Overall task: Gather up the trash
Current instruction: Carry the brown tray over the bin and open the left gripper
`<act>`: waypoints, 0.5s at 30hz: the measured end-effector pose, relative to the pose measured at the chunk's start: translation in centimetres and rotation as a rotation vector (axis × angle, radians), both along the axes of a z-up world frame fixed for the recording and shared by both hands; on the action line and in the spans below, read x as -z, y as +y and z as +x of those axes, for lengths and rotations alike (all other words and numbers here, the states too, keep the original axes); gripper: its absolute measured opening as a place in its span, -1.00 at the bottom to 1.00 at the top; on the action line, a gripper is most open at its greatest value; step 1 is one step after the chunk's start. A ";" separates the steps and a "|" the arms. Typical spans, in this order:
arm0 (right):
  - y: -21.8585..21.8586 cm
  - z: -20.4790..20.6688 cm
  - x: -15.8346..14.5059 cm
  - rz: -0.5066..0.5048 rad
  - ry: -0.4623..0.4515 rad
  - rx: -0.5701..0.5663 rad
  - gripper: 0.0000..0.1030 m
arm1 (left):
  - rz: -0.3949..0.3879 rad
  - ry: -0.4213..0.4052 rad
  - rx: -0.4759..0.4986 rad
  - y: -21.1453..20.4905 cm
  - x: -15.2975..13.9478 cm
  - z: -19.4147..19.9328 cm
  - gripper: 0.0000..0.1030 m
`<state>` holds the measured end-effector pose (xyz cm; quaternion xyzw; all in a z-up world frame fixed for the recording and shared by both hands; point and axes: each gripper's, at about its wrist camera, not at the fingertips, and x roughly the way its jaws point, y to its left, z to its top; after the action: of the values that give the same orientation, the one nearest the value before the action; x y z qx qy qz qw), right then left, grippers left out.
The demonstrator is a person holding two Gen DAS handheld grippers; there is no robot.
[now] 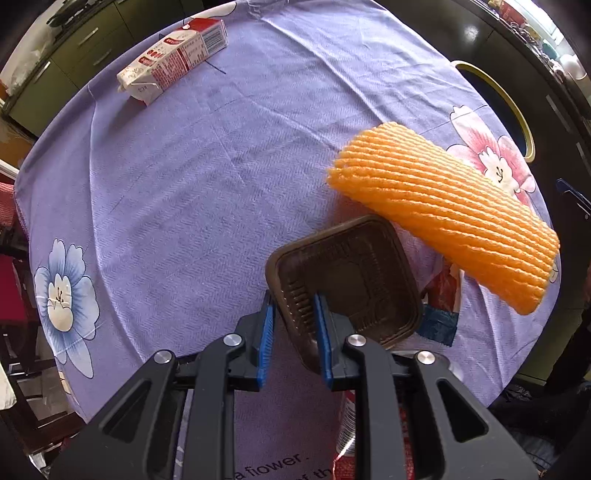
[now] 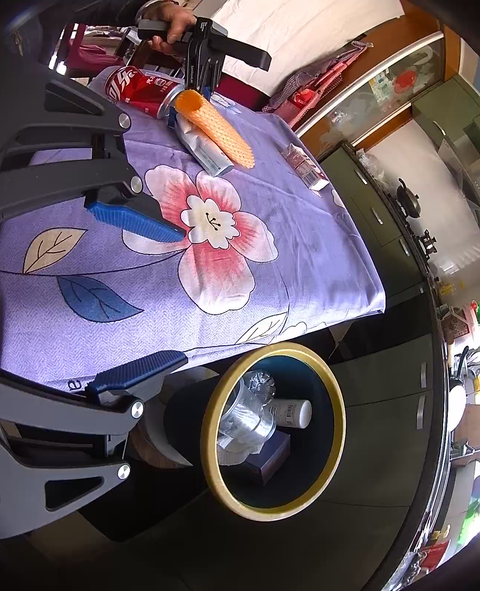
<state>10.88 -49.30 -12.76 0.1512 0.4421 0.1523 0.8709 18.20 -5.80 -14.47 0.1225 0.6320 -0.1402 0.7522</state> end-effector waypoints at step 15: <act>-0.5 -0.2 -0.4 0.006 -0.021 0.017 0.18 | 0.020 -0.168 -0.014 0.8 -5.7 1.0 -0.92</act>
<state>10.69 -49.82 -12.38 0.1557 0.4313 0.1478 0.8763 19.20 -5.01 -8.80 0.1370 0.5690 -0.1177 0.8023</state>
